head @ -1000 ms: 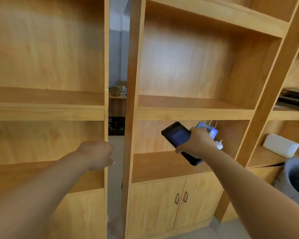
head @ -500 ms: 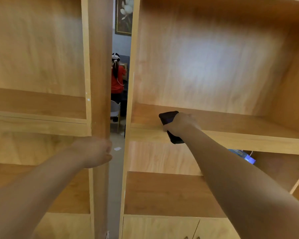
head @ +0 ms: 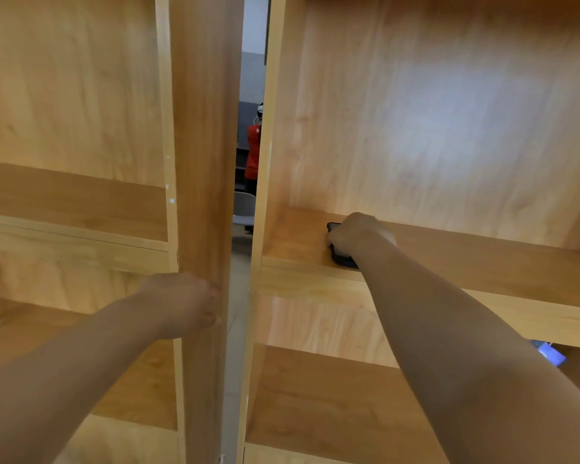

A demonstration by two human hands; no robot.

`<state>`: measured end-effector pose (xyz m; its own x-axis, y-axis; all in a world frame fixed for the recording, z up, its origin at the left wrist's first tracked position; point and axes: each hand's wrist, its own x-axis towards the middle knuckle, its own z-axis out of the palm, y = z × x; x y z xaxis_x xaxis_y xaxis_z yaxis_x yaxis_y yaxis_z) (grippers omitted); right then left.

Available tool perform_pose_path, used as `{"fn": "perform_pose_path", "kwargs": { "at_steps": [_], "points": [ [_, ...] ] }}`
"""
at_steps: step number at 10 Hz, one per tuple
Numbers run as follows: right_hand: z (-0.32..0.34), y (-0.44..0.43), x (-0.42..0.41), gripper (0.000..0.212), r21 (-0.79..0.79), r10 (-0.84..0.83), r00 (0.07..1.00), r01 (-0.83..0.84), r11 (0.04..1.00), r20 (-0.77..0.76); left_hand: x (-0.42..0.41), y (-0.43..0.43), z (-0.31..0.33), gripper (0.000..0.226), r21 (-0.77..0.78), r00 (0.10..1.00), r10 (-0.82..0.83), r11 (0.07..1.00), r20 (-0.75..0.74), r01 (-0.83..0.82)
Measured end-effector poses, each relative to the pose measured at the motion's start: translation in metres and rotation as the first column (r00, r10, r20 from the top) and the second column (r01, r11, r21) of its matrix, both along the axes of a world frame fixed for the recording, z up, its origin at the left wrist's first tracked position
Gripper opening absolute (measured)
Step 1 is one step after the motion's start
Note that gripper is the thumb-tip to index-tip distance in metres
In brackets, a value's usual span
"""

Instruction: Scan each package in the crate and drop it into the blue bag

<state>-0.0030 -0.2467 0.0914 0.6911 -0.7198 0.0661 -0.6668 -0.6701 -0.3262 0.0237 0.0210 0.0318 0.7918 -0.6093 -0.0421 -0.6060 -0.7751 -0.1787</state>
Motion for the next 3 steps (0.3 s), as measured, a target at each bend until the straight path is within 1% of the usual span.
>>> {"fn": "perform_pose_path", "kwargs": {
  "at_steps": [1,2,3],
  "points": [
    [0.004,0.001,-0.002,0.016,-0.014,-0.005,1.000,0.005,1.000,0.005,0.001,0.002,0.000,0.036,0.013,0.999,0.004,1.000,-0.036,-0.004],
    [0.010,0.008,-0.010,0.020,-0.054,-0.013,1.000,0.013,0.998,0.003,0.000,0.008,0.000,0.030,0.021,0.998,0.018,1.000,-0.067,-0.016],
    [0.016,0.015,-0.022,0.020,-0.154,0.001,1.000,0.003,0.988,0.027,-0.002,0.015,-0.001,0.022,-0.012,0.997,-0.015,1.000,-0.073,0.014]
  ]
}}
